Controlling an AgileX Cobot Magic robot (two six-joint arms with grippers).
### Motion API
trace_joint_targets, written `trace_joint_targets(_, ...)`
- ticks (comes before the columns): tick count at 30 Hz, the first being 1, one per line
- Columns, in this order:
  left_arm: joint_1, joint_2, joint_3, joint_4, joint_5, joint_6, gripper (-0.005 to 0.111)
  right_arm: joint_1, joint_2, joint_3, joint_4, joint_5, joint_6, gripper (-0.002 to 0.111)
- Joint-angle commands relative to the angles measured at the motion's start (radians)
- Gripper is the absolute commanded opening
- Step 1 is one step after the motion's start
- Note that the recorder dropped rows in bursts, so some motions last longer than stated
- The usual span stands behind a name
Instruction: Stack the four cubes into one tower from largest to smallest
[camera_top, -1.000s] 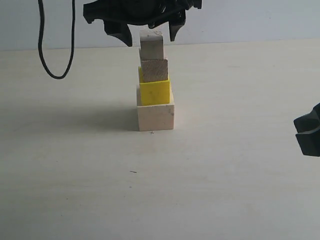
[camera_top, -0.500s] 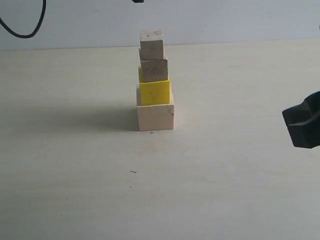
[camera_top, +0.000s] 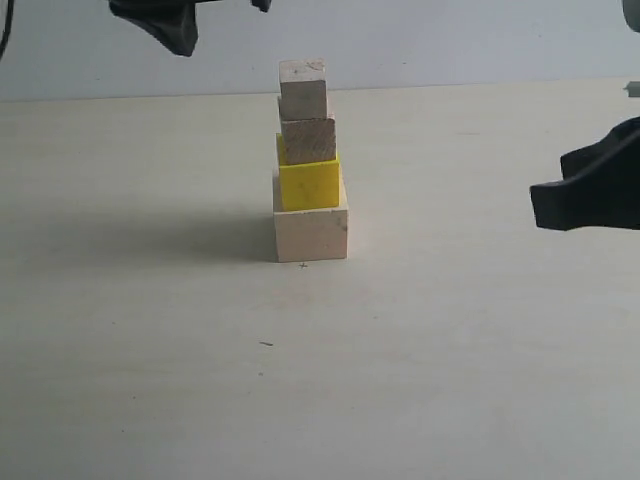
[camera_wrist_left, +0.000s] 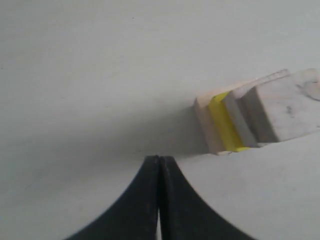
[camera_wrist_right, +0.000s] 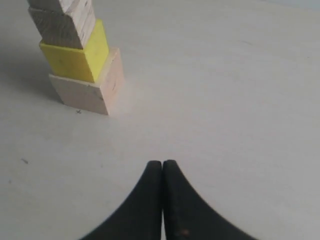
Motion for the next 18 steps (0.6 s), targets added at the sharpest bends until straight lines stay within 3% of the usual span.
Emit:
trace_joint_targets(1, 0.067, -0.053, 0.074, -0.053, -0.002, 0.081, 0.0, 0.001, 0.097, -0.007, -0.087, -0.063, 0.136, 0.0)
trace_joint_targets(9, 0.18, -0.154, 0.254, -0.181, -0.113, 0.253, 0.0, -0.039, 0.342, -0.267, -0.049, -0.084, 0.145, 0.0)
trace_joint_targets(18, 0.228, -0.256, 0.384, -0.21, -0.234, 0.284, 0.0, -0.291, 0.452, -0.402, 0.141, -0.077, -0.028, 0.0)
